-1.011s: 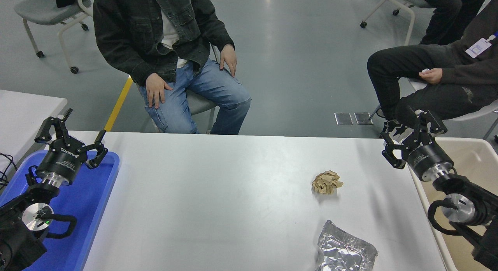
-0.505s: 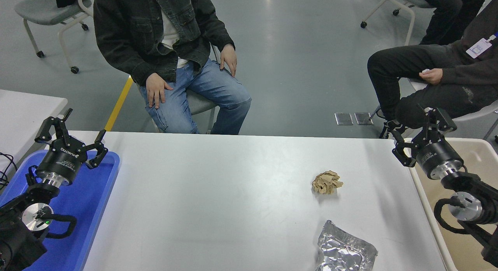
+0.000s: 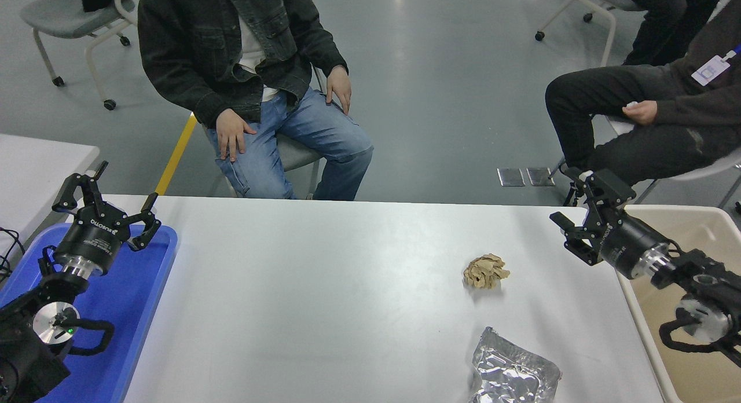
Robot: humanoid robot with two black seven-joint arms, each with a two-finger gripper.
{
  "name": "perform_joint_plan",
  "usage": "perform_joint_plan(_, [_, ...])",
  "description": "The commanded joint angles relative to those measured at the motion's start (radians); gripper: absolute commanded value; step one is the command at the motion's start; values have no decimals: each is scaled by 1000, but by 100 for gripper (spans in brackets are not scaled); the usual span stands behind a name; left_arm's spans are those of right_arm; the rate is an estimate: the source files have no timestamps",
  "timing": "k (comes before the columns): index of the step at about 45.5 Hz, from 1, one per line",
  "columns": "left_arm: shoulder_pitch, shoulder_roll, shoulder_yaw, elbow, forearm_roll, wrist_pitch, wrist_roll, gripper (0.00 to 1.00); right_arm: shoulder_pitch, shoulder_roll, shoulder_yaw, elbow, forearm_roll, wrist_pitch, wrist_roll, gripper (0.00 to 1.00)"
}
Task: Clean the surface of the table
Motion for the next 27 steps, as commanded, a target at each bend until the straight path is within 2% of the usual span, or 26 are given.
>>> perform_joint_plan(1, [0,0,0,0,0,0,0,100,18,-108,-51,129,-287,-9,-42,100])
perform_joint_plan(7, [0,0,0,0,0,0,0,100,13,-171,-59,202,-443,-9,-100,100])
perform_joint_plan(14, [0,0,0,0,0,0,0,100,21,-231,-86,303,-552,7,-244,100])
perform_joint_plan(27, [0,0,0,0,0,0,0,100,62,-283,-209,432,-839,30,-292,100])
